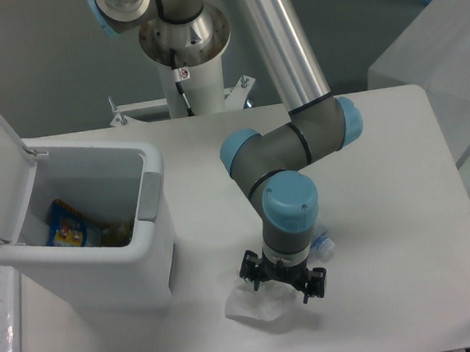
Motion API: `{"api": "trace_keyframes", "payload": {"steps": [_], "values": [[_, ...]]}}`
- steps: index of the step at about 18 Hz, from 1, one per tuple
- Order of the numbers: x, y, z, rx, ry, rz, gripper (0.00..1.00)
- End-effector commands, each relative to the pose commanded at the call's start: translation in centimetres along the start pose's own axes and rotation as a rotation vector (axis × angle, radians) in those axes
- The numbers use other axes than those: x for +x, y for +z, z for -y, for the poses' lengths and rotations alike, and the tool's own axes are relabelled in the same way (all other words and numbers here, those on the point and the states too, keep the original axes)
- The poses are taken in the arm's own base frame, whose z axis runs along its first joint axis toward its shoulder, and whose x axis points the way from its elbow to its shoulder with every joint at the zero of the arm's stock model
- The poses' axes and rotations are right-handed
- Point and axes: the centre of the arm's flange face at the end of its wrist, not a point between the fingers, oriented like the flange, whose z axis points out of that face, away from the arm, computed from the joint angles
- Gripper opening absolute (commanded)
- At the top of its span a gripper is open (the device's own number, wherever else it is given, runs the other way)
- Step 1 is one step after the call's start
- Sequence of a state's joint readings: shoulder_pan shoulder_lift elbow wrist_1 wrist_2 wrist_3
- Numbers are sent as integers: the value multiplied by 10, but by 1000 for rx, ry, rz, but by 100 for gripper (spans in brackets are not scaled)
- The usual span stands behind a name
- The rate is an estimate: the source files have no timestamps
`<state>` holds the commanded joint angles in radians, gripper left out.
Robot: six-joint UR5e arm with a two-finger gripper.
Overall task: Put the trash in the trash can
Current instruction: 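Close the gripper on the white tissue and lift it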
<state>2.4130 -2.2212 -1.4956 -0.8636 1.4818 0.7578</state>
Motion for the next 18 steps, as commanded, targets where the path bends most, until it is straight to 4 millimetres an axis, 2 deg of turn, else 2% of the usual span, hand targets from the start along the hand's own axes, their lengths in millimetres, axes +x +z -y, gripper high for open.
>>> {"api": "trace_keyframes", "payload": {"steps": [1, 4, 5, 7, 12, 14, 18], "values": [[1, 0, 1, 0, 1, -2, 83], [3, -4, -1, -15, 7, -19, 11], [2, -6, -2, -18, 8, -25, 0], [-1, -16, -3, -5, 5, -18, 0], [-10, -24, -6, 13, -9, -17, 0], [-20, -30, -9, 25, -25, -14, 0], [-30, -49, -13, 85, -49, -31, 0]]}}
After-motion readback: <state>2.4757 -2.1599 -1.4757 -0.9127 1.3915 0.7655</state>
